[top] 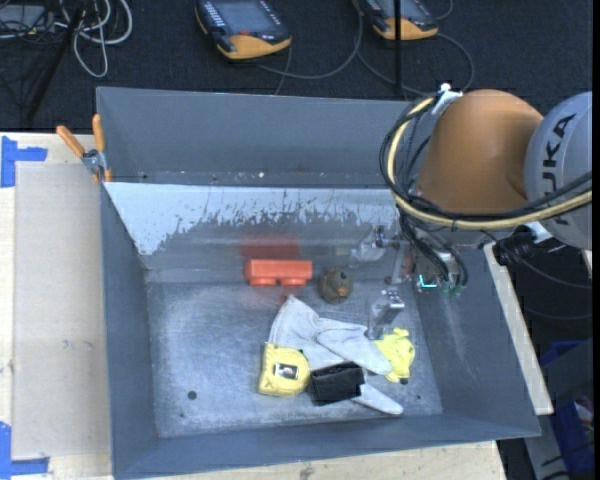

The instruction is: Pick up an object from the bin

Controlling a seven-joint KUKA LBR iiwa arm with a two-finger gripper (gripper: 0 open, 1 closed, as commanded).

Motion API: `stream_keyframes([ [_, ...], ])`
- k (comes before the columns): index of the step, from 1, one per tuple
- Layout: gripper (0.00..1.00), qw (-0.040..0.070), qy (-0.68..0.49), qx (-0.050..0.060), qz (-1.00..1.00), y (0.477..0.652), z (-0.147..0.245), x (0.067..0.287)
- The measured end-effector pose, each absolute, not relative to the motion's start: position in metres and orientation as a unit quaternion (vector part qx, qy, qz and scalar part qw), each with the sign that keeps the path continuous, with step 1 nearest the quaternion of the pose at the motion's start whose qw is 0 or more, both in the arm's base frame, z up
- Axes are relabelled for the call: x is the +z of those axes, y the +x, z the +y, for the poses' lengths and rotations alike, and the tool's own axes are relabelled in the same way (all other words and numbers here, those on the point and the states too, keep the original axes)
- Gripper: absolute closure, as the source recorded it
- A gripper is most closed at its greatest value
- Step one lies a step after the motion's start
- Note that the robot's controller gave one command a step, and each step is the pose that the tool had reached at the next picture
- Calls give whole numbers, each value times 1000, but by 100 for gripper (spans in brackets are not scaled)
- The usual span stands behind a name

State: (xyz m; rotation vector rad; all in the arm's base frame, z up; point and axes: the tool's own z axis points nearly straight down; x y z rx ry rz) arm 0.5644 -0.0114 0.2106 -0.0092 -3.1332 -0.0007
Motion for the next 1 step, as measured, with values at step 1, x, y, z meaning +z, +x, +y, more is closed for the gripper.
stream_keyframes([
  [1,0,1,-3,0,-1000,566,-11,214],
])
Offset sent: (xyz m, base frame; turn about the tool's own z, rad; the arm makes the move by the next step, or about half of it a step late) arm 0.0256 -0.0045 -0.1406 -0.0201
